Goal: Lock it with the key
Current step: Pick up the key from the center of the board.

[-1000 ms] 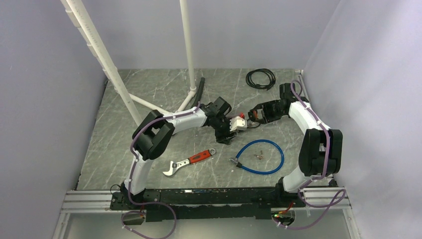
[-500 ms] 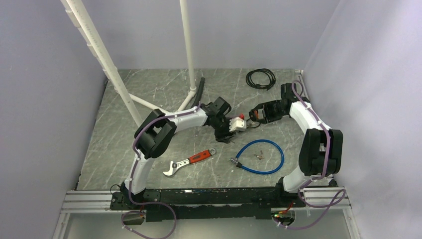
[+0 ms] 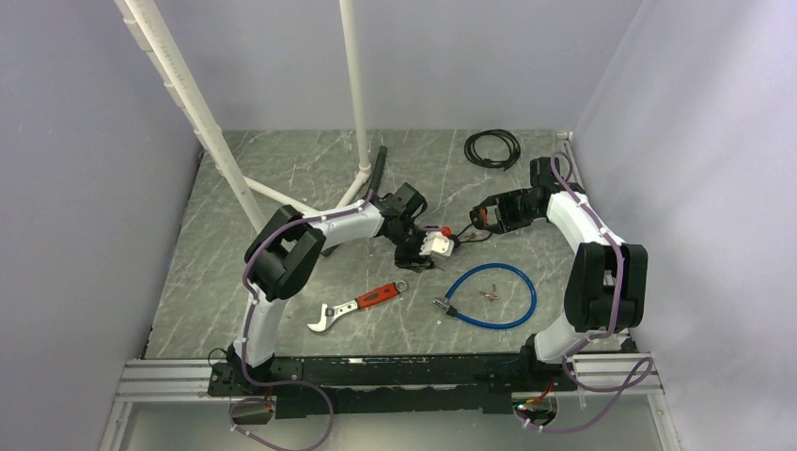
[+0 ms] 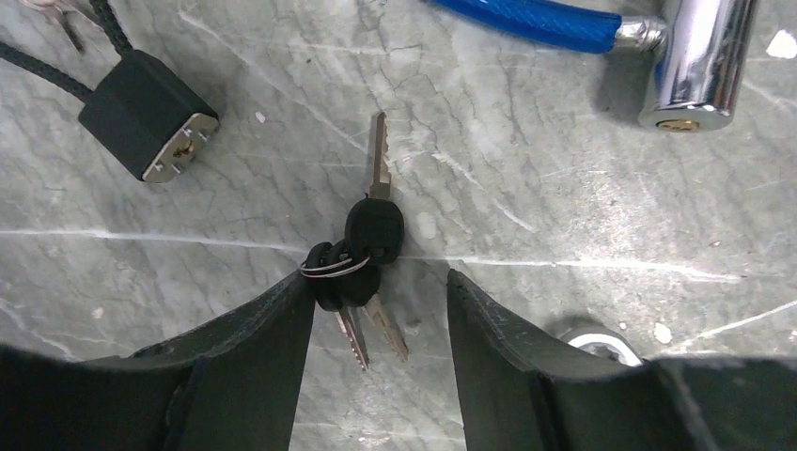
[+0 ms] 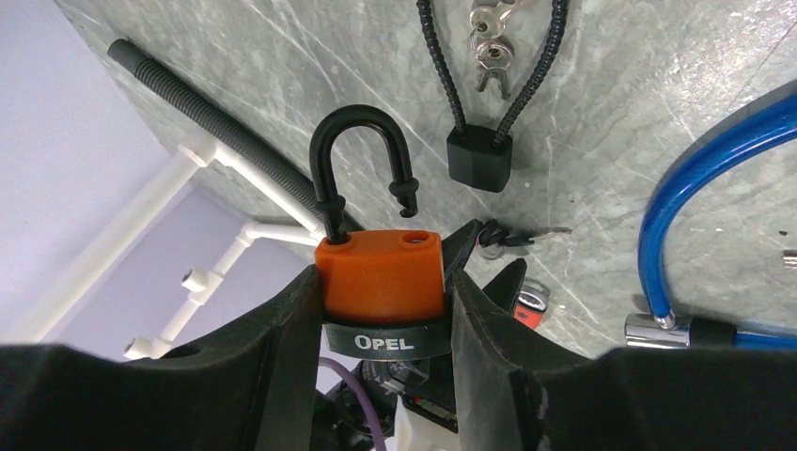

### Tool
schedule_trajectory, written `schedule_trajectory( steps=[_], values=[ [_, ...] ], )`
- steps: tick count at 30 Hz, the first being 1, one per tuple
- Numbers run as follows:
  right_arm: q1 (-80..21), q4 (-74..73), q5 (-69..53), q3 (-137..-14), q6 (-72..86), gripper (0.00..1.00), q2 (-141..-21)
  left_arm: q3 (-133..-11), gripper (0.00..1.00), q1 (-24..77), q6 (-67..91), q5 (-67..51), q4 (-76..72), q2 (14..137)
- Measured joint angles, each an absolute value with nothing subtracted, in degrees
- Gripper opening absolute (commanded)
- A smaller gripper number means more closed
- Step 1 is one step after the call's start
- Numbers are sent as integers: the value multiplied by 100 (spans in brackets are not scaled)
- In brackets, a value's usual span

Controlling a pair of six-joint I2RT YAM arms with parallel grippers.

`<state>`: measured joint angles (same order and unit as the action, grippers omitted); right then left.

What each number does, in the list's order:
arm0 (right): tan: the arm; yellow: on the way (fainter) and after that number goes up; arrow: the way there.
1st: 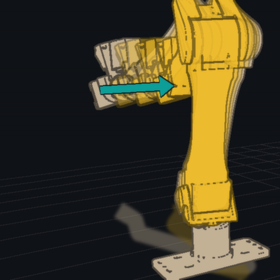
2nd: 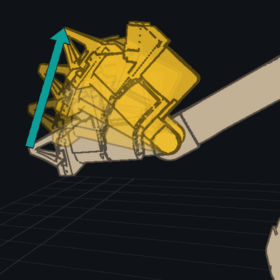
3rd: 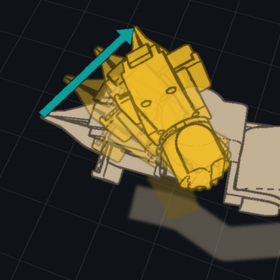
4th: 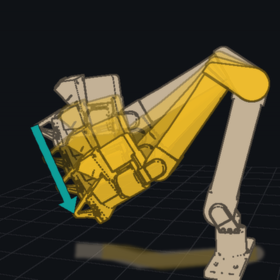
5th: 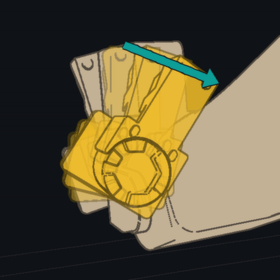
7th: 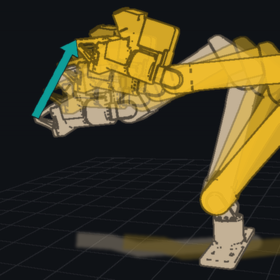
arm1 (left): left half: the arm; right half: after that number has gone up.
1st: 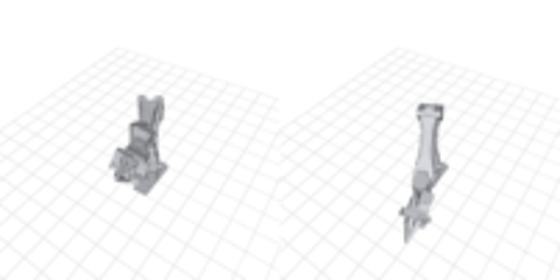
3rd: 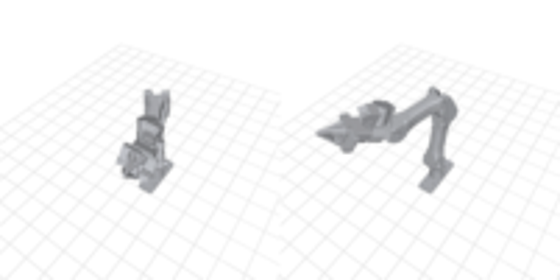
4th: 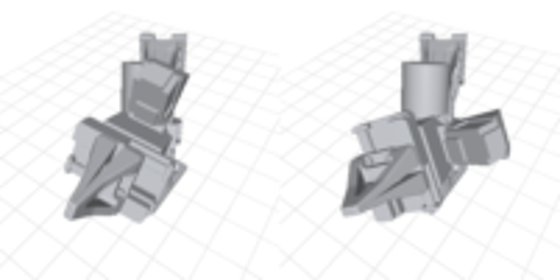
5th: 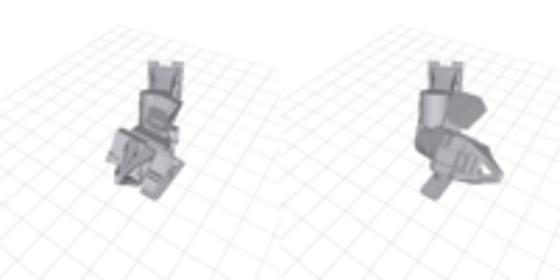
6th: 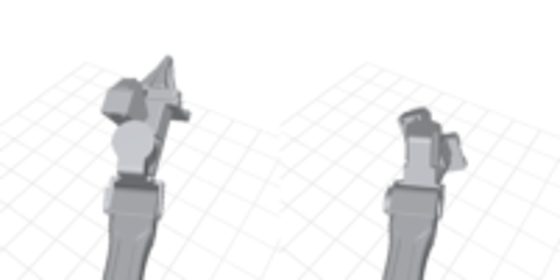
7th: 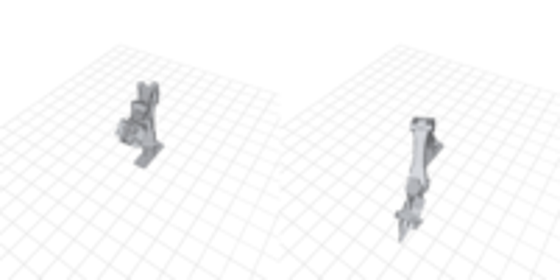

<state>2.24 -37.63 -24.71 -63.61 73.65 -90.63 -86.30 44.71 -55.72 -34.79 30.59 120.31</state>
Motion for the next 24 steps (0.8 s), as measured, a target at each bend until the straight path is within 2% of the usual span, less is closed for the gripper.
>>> schedule_trajectory(
  steps=[9, 14, 24],
  values=[
    [224, -3754, -2578, -6335, 7365, 0, -9063, -7865, 60, 4464, -5961, -3485, 1791, 11583],
    [224, -3747, -2587, -6318, 7365, 0, -9063, -7325, 46, 4442, -6364, -3739, 1151, 11216],
    [224, -3741, -2593, -6302, 7367, 0, -9063, -7400, 43, 4429, -7297, -4532, 1750, 11000]
  ],
)
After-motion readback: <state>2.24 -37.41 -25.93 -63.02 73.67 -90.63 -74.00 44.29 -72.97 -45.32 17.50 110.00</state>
